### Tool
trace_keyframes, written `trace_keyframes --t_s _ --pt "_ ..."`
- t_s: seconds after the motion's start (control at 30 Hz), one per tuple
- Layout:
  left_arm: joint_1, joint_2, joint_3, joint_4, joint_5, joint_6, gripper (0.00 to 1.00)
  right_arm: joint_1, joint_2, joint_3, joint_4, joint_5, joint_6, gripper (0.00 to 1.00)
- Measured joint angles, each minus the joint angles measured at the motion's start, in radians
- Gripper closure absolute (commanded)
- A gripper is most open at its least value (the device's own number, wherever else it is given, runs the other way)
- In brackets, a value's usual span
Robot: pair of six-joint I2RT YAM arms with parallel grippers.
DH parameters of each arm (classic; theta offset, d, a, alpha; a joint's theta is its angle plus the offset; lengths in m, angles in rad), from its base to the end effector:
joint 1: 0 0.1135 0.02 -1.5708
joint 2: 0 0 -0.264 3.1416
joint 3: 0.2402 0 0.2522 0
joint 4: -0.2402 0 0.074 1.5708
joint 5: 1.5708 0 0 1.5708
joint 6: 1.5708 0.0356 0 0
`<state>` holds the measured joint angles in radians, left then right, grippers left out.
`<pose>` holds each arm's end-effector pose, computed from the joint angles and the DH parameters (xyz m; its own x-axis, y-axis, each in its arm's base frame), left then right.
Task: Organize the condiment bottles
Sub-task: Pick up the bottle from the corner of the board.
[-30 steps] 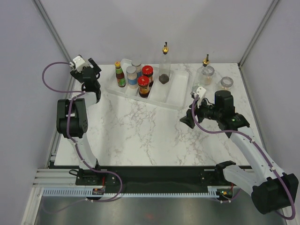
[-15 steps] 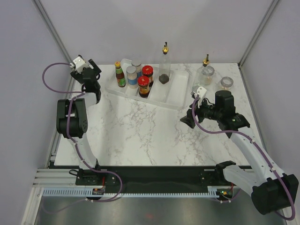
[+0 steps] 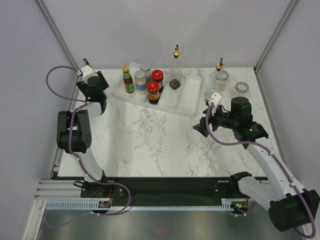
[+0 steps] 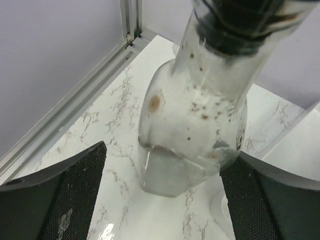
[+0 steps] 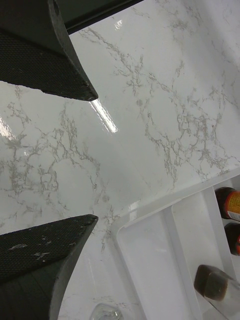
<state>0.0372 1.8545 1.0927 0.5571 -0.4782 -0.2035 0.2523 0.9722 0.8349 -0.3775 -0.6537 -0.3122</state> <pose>0.4151 0.0318 0.2198 -0.1013 -0.1833 -0.9778 -0.5144 0.8510 -0.1063 0.1990 0.0737 0.3072 -0.2354 -0.3125 -0.9203 -0.8228 0.5681 0.0176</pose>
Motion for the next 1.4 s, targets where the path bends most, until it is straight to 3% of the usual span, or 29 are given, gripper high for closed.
trace_keyframes --t_s 0.47,0.93,0.97,1.0,1.17,1.23,1.3,1.4 --pt "0.000 -0.115 -0.003 -0.134 0.069 0.000 0.08 0.000 -0.048 0.000 0.018 -0.001 -0.003 0.02" --pt "0.000 0.042 0.132 -0.185 0.061 0.000 0.08 0.000 -0.055 0.000 0.018 -0.002 -0.003 0.02" --pt "0.000 0.052 0.143 -0.187 0.061 0.000 0.24 0.000 -0.052 0.000 0.018 -0.003 -0.003 0.02" --pt "0.000 0.067 0.157 -0.183 0.061 0.004 0.27 0.000 -0.048 0.000 0.017 -0.003 -0.004 0.02" --pt "0.001 0.105 0.186 -0.139 0.050 0.061 0.57 0.000 -0.026 0.000 0.010 -0.004 -0.008 0.02" --pt "0.001 0.110 0.186 -0.128 0.044 0.071 0.57 0.000 -0.021 0.000 0.004 -0.004 -0.009 0.02" --pt "0.001 0.111 0.186 -0.126 0.044 0.076 0.85 0.000 -0.020 0.000 0.002 -0.004 -0.010 0.02" --pt "0.001 0.109 0.174 -0.106 0.045 0.078 0.98 0.000 -0.020 0.000 0.002 -0.004 -0.011 0.02"
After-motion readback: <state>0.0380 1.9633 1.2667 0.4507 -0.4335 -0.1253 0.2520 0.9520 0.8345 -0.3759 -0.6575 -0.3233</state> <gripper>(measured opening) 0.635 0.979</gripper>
